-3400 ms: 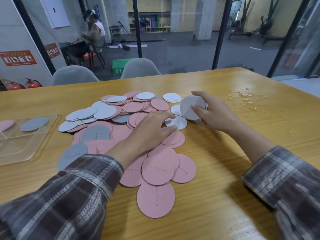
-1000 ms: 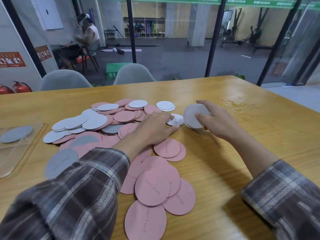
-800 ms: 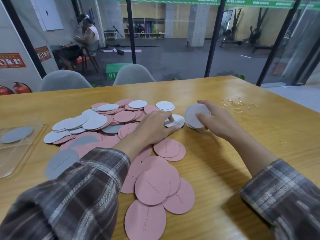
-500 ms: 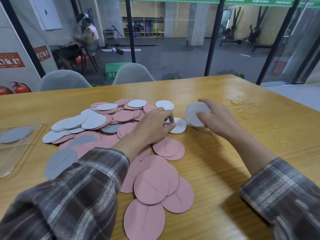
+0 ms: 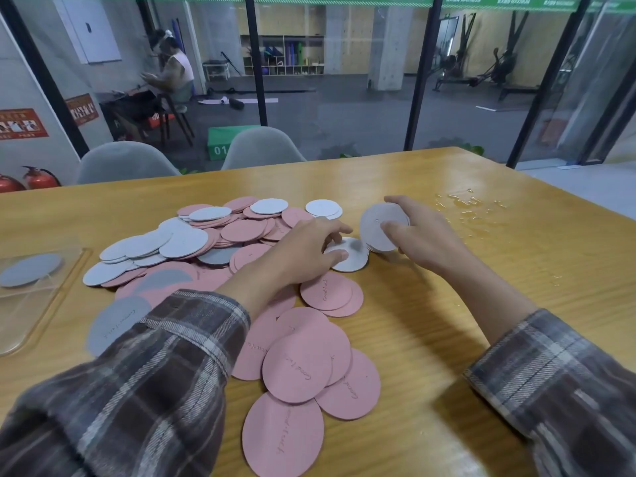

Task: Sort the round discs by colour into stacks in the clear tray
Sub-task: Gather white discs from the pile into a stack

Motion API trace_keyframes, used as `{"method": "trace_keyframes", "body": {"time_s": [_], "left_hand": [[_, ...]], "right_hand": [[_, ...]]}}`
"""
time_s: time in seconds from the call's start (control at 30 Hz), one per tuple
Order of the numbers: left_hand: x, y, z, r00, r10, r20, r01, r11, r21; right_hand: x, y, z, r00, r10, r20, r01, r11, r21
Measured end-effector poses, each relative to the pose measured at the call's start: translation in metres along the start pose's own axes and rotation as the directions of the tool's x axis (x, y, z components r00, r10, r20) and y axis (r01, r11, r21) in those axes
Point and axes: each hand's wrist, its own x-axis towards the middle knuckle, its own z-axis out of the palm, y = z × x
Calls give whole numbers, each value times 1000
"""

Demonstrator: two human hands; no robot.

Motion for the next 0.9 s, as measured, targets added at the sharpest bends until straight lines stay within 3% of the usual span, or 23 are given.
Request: {"method": "trace_keyframes", "body": {"time_s": [0.2, 0.4, 0.57, 0.77, 0.9], "left_hand": [[-4, 6, -3, 1000, -2, 31, -1, 995, 97], [-4, 8, -7, 990, -106, -92, 90, 983, -162], [-5, 13, -11, 962, -239, -128, 147, 857, -494], [-6, 24, 0, 934, -332, -132, 184, 764, -619], [-4, 28, 6, 925, -336, -176, 171, 783, -598]], "right_hand": [[0, -1, 1, 1000, 0, 3, 0, 1000, 2], [0, -1, 3, 1000, 5, 22, -6, 1000, 20], [1, -3, 5, 997, 32, 76, -44, 985, 168], [4, -3, 9, 991, 56, 124, -85, 967, 242], [3, -4, 8, 989, 35, 146, -71, 965, 251]]}}
